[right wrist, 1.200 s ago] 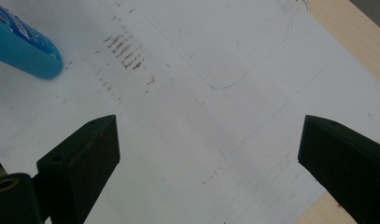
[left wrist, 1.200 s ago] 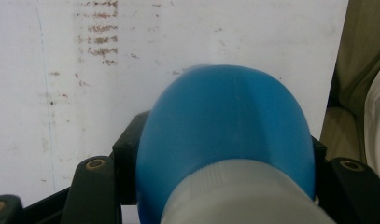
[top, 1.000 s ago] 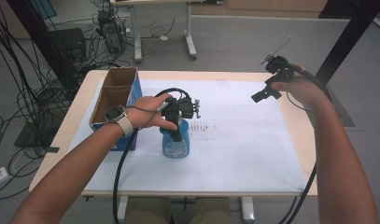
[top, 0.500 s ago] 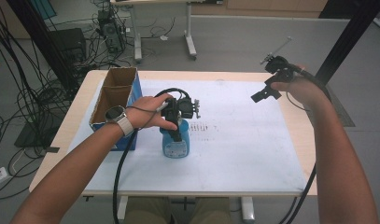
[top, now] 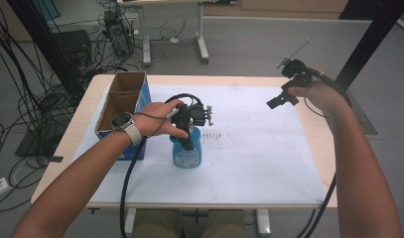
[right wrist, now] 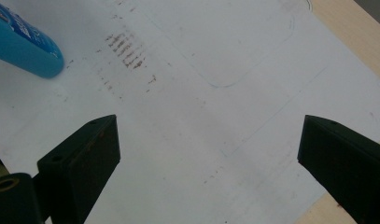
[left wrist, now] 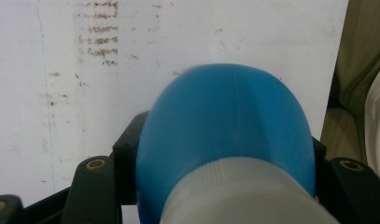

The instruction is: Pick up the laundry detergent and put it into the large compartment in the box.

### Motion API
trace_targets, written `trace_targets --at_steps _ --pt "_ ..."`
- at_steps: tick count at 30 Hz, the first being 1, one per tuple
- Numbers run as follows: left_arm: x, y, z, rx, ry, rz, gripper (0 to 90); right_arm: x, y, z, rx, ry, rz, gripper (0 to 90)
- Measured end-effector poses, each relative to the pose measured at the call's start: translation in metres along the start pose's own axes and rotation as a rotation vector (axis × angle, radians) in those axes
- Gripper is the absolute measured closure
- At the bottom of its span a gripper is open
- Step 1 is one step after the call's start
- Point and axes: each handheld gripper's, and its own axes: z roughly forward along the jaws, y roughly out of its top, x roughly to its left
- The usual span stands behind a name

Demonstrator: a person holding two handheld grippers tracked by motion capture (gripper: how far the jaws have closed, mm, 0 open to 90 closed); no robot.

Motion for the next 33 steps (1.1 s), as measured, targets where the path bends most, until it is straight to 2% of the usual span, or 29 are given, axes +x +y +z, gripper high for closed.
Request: trace_targets --at_steps 33 --pt "-0.0002 0.0001 0.0001 0.002 0.002 -0.003 39.0 0.0007 -0.0003 -0.0007 -0.005 -0.001 -0.009 5.7"
